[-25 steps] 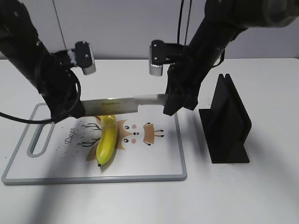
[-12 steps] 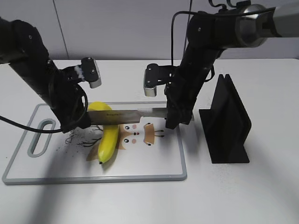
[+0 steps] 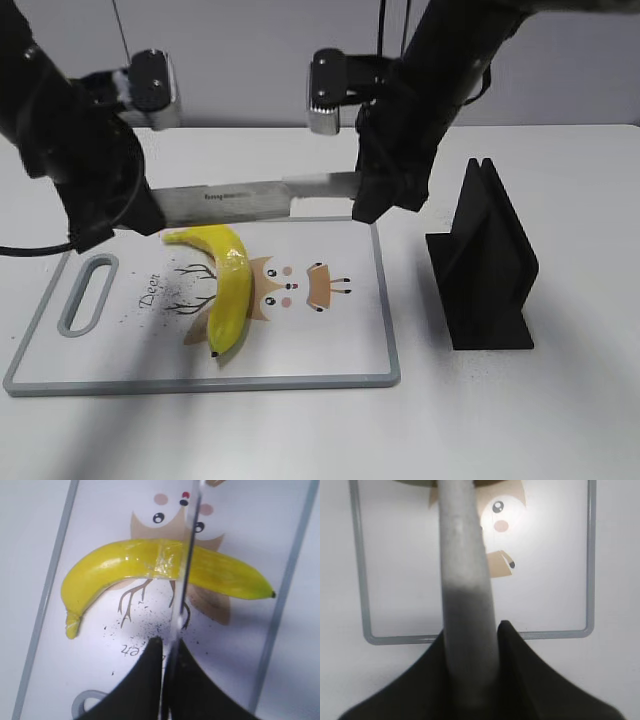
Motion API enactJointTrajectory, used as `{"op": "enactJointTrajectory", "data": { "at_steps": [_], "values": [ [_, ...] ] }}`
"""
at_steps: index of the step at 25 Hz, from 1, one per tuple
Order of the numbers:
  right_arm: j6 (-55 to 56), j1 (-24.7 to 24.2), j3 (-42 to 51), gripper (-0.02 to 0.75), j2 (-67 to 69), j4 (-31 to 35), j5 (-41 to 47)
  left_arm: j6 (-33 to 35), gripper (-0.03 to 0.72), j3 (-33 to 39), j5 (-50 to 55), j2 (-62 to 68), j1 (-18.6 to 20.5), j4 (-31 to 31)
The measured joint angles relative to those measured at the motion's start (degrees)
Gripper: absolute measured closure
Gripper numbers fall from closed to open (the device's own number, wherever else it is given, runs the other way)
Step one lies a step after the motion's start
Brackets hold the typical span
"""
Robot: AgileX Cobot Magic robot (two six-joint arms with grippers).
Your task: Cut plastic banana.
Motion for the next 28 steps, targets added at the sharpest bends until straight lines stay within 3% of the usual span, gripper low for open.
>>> {"op": "enactJointTrajectory", "data": {
  "at_steps": [10,13,16,19,24,28],
  "values": [
    [-0.56,0.18,0.0,0.553,-4.44,1.8,2.02,-0.17,0.65,0.0,2.86,-8.26,-0.05,-0.01],
    [-0.17,0.05,0.0,0.563,-4.44,1.59,2.16,-0.42,0.505,0.0,1.03,-8.34,0.06,-0.08],
    [0.91,-0.21,0.0,0.57,-4.44,1.21,2.11,-0.54,0.259,0.0,-1.29,-8.4,0.18,-0.83],
    [2.11,-0.33,0.0,0.575,-4.44,1.01,1.53,-0.59,0.102,0.0,-3.66,-8.54,0.18,-1.4],
    [2.92,-0.38,-0.2,0.575,-4.44,-1.85,0.87,-3.18,0.059,0.05,-8.28,-9.47,1.4,-1.27],
    [10.36,-0.38,-3.57,0.575,-4.44,-4.63,0.98,-21.44,0.065,-1.26,-10.99,-10.15,5.95,0.33]
  ]
}}
